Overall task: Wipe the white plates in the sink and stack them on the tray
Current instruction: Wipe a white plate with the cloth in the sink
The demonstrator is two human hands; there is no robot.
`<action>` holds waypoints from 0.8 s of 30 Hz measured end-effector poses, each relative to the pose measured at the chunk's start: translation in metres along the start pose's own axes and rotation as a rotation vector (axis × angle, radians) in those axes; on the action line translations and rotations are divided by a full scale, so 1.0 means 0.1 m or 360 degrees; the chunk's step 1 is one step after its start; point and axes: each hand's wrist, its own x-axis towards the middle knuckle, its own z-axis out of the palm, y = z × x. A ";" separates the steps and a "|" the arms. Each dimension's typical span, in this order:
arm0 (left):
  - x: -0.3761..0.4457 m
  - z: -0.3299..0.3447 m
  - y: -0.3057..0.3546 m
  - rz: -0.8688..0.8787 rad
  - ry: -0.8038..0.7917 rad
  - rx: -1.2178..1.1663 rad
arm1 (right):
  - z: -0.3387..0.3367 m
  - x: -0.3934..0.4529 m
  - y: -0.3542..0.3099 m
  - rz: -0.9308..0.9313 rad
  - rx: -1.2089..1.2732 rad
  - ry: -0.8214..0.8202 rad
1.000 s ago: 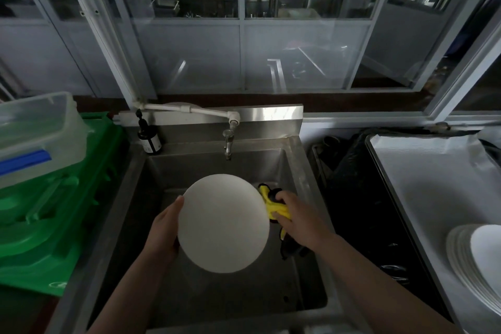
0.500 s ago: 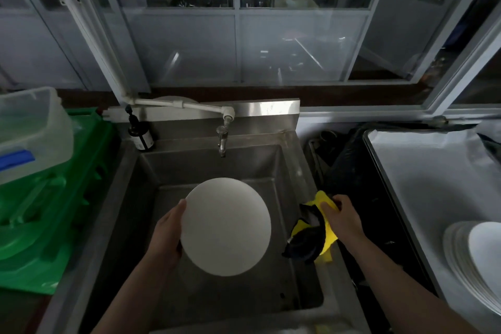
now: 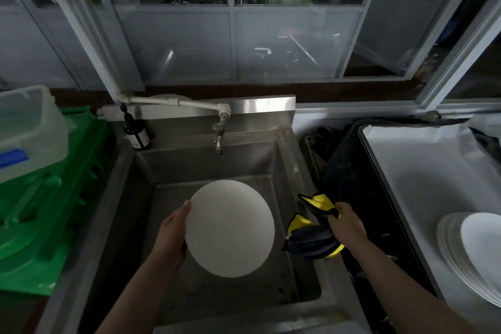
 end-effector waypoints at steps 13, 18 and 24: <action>-0.25 -0.14 0.05 0.0065 0.0013 -0.0045 | 0.37 -0.49 -0.64 -0.0122 0.0751 -0.0319; -0.34 -0.26 0.06 0.0093 -0.0025 -0.0047 | 0.55 -0.78 -0.87 -0.0205 0.0708 -0.0537; -0.42 -0.35 0.09 0.0136 -0.0029 -0.0036 | 0.55 -1.01 -0.96 -0.0420 0.0373 -0.0592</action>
